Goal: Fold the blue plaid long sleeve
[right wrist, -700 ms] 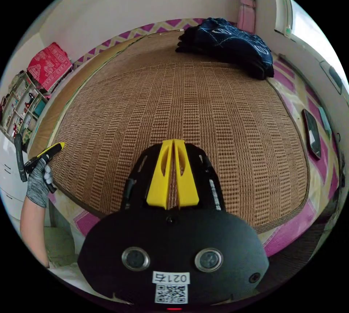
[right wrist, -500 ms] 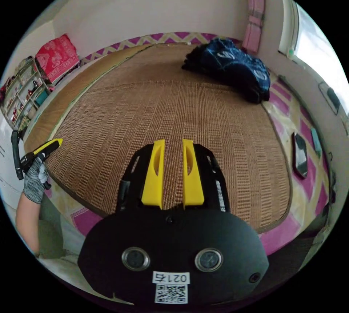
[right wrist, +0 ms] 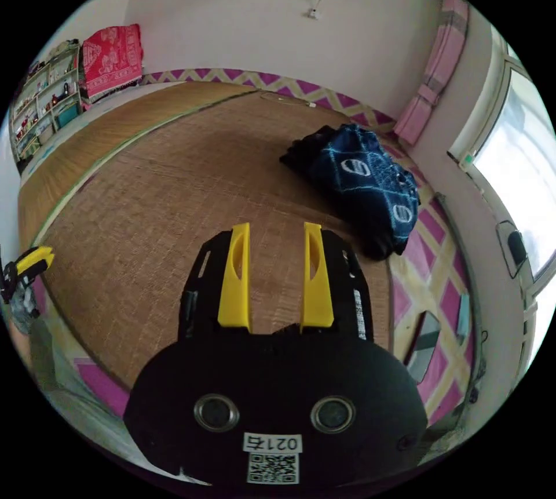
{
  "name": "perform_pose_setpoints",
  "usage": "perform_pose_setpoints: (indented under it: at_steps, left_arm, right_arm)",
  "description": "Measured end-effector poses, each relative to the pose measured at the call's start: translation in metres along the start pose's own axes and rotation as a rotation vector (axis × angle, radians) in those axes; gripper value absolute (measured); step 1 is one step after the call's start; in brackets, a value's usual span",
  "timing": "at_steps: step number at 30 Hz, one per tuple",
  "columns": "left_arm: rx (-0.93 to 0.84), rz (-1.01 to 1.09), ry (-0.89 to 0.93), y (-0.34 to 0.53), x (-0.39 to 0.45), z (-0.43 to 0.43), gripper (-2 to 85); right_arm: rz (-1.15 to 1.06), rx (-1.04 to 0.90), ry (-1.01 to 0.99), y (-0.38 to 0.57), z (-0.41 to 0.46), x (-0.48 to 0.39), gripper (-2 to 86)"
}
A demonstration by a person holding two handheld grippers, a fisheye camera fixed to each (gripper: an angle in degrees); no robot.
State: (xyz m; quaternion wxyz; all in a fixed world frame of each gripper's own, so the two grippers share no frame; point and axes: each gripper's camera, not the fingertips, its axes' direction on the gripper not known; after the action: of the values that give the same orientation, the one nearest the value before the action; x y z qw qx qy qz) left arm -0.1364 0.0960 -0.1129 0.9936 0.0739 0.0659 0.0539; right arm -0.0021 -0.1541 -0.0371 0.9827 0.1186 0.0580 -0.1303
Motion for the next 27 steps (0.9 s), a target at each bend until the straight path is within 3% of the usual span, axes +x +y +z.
perform_pose_setpoints:
  at_steps: [6, 16, 21, 27]
  left_arm:
    - [0.033, 0.012, -0.045, 0.012, 0.000, -0.010, 5.4]
    - [0.037, 0.049, -0.033, 0.017, -0.006, -0.029, 5.2]
    - [0.038, 0.053, -0.009, 0.015, -0.018, -0.036, 4.9]
    - [0.061, 0.061, 0.006, 0.013, -0.030, -0.042, 3.6]
  right_arm:
    - [-0.021, -0.016, 0.118, -0.078, 0.060, 0.047, 13.7]
    - [-0.410, -0.124, 0.424, -0.132, 0.173, -0.003, 15.3]
    - [-0.302, -0.174, 0.281, -0.158, 0.163, 0.026, 9.5]
    - [0.078, -0.106, -0.144, -0.182, 0.116, 0.138, 4.9]
